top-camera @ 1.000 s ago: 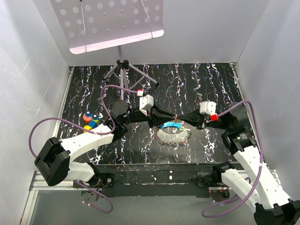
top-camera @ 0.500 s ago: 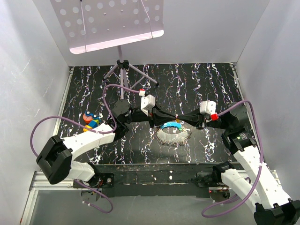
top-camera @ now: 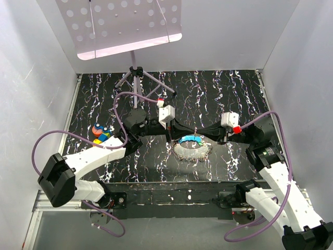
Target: Put the keys on the keyring
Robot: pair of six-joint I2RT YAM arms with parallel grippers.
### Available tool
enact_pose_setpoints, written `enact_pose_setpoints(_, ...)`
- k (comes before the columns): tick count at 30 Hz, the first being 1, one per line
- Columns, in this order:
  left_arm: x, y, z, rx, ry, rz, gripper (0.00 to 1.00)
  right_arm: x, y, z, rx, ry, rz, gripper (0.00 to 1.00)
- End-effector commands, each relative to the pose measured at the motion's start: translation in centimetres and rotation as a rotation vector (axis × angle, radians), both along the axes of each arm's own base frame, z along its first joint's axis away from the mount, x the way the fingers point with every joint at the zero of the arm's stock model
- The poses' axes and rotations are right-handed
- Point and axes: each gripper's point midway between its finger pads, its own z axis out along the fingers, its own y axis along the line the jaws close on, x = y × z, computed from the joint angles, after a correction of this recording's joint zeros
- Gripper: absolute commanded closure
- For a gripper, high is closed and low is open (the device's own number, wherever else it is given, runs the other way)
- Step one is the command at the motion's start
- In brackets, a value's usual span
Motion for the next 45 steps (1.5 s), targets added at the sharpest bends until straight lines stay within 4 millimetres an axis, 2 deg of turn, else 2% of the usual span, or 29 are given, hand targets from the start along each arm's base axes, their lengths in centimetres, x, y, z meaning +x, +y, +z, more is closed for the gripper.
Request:
enact_pose_setpoints(1,0.1,0.9,2.5,0.045,-0.041,0.045,1.00,-0.6,0.1,0.5,-0.012,-0.002,0.029,0.98)
enact_pose_setpoints(4,0.0,1.2,1.9,0.121,-0.049,0.039,1.00,-0.9,0.1,0.3,-0.032,0.024,0.048,0.87)
enact_pose_setpoints(9,-0.3,2.1,1.0,0.249,-0.063,0.034,1.00,-2.2,-0.4,1.1,-0.113,-0.006,0.102,0.68)
enact_pose_setpoints(13,-0.5,3.2,-0.3,0.385,-0.049,0.028,1.00,-2.7,-0.4,1.6,-0.141,0.017,0.141,0.64)
enact_pose_setpoints(18,-0.5,3.8,-0.6,0.484,-0.052,0.016,1.00,-2.0,0.1,1.3,-0.147,0.075,0.162,0.61)
enact_pose_setpoints(24,-0.9,3.8,0.8,0.501,-0.046,-0.019,1.00,-0.3,0.8,2.2,-0.136,0.099,0.154,0.59)
enact_pose_setpoints(29,-0.8,3.6,0.8,0.524,-0.030,-0.035,1.00,-0.6,1.3,3.4,-0.102,0.124,0.209,0.60)
enact_pose_setpoints(35,-0.6,3.3,1.0,0.537,-0.024,-0.040,1.00,-2.0,1.9,3.0,-0.112,0.164,0.269,0.62)
enact_pose_setpoints(45,-0.7,3.1,1.1,0.533,-0.012,-0.054,1.00,-0.8,2.5,2.5,-0.135,0.180,0.230,0.63)
